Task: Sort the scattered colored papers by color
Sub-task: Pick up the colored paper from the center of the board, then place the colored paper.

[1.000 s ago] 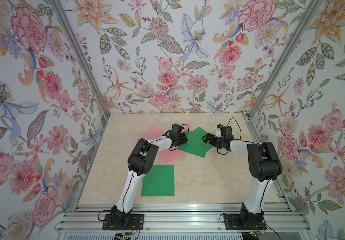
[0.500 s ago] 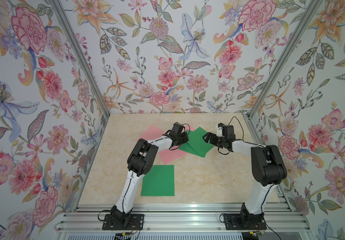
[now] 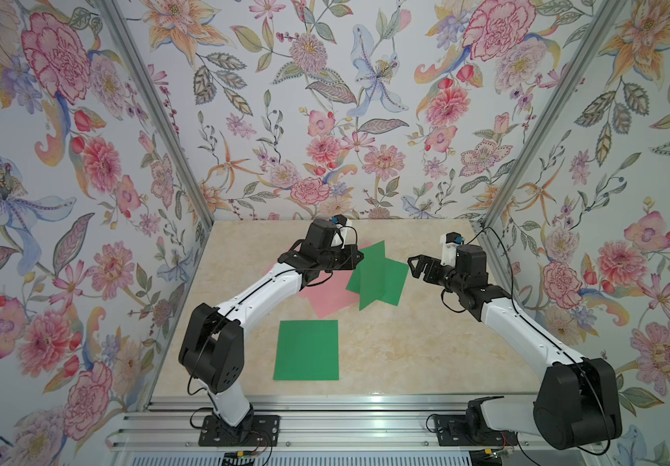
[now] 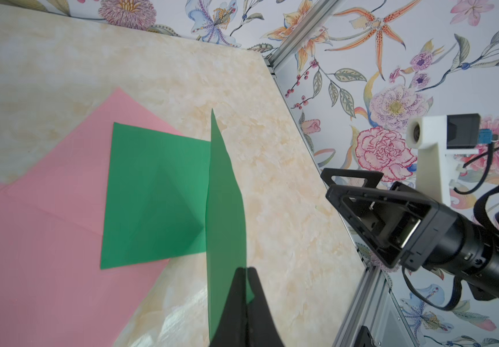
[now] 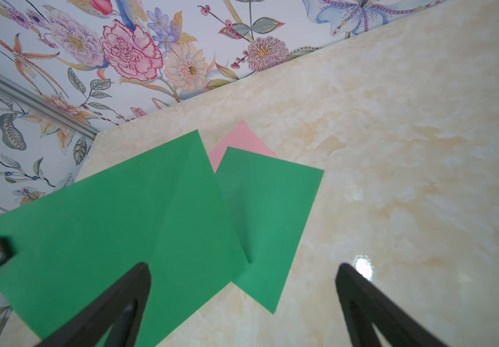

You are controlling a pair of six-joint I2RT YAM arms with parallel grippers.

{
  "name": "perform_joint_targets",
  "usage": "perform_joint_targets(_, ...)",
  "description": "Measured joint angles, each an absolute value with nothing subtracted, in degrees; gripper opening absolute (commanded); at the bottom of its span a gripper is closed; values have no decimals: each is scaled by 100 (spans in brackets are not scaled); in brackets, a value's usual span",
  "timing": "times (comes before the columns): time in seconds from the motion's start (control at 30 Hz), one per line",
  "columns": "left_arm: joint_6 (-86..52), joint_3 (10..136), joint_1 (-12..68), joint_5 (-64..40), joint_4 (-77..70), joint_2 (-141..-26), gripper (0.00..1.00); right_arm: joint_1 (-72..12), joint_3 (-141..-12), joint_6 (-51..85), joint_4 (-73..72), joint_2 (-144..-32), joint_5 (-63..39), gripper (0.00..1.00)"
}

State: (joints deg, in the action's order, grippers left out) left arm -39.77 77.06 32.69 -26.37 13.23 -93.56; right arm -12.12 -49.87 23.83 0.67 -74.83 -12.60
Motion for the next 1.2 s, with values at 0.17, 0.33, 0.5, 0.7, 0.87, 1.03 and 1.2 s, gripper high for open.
perform_joint_targets(0.17, -3774, 6650, 3262, -2359, 2169, -8851, 0, -1640, -4707, 2467, 62, -7491, -1208, 100)
perform_joint_targets(0.33, -3603, 5946, 3262, -2036, 2847, -8847, 0, -2224, -4703, 2576, -128, -7769, -1151, 100)
perform_joint_targets(0.5, -3487, 5719, 3264, -1791, 3096, -8416, 0, -2648, -4397, 2801, -539, -7795, -1087, 100)
perform_joint_targets(0.7, -3306, 5662, 3262, -1706, 3286, -8130, 0, -3044, -3789, 3092, -709, -7756, -969, 100)
perform_joint_targets(0.87, -3074, 5653, 3262, -1603, 3570, -8138, 0, -3420, -3736, 3271, -906, -7745, -860, 100)
perform_joint_targets(1.03, -2821, 5653, 3262, -1299, 3942, -8156, 0, -3800, -3728, 3378, -1111, -7811, -792, 100)
perform_joint_targets(1.2, -2650, 5653, 3245, -1037, 4206, -8158, 0, -4101, -3728, 3450, -1192, -7981, -707, 100)
